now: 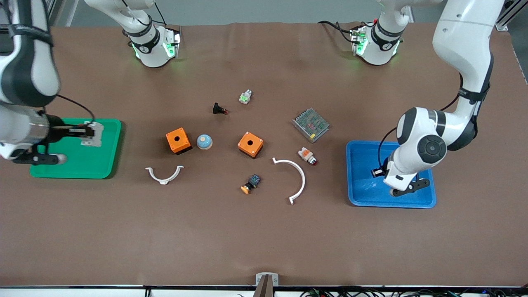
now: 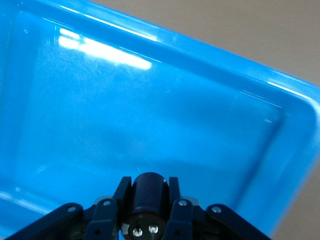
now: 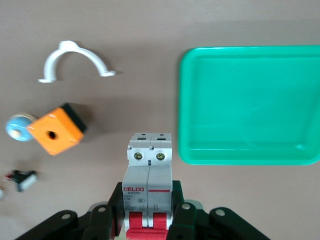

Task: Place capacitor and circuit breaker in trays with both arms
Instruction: 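Carry the capacitor to the blue tray while the right gripper carries the breaker, then release the capacitor in the blue tray while the right gripper lowers the breaker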

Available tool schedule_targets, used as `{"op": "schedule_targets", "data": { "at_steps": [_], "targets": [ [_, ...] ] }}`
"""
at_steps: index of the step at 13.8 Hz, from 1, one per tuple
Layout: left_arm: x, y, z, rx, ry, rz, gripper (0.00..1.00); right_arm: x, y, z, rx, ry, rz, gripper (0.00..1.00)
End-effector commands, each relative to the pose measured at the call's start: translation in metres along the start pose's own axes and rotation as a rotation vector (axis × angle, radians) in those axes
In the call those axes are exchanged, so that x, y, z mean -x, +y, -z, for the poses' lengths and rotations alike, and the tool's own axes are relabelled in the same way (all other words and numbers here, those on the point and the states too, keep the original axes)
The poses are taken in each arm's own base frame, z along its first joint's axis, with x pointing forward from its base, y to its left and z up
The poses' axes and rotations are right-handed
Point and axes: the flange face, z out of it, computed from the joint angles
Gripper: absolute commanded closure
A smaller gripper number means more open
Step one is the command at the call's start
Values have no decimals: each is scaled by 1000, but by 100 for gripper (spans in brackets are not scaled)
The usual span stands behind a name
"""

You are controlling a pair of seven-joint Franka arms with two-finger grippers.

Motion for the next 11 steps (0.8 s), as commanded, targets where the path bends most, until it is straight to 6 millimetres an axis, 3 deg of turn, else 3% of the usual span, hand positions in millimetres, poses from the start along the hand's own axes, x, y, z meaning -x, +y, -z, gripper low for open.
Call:
{"op": "schedule_targets", "data": {
  "at_steps": [1, 4, 5, 6, 7, 8, 11],
  "targets": [
    [-10, -24, -25, 15, 4, -36, 99, 9, 52, -12, 12, 17, 60, 78],
    [-19, -44, -33, 23, 6, -73, 90, 11, 95, -48, 50, 56, 65, 78],
    [-18, -43, -35, 22, 3, -74, 64, 10, 106, -60, 60, 74, 64, 78],
    [-18, -42, -33, 22, 6, -76, 12, 10, 116, -74, 63, 90, 57, 78],
    [-20, -41, -26, 24, 18, -81, 0, 9, 129, -88, 64, 109, 47, 78],
    [-21, -39, -13, 26, 32, -97, 0, 5, 142, -102, 66, 124, 57, 78],
    [-24, -39, 68, 36, 137, -143, 0, -11, 172, -139, 75, 162, 73, 78]
  ]
}}
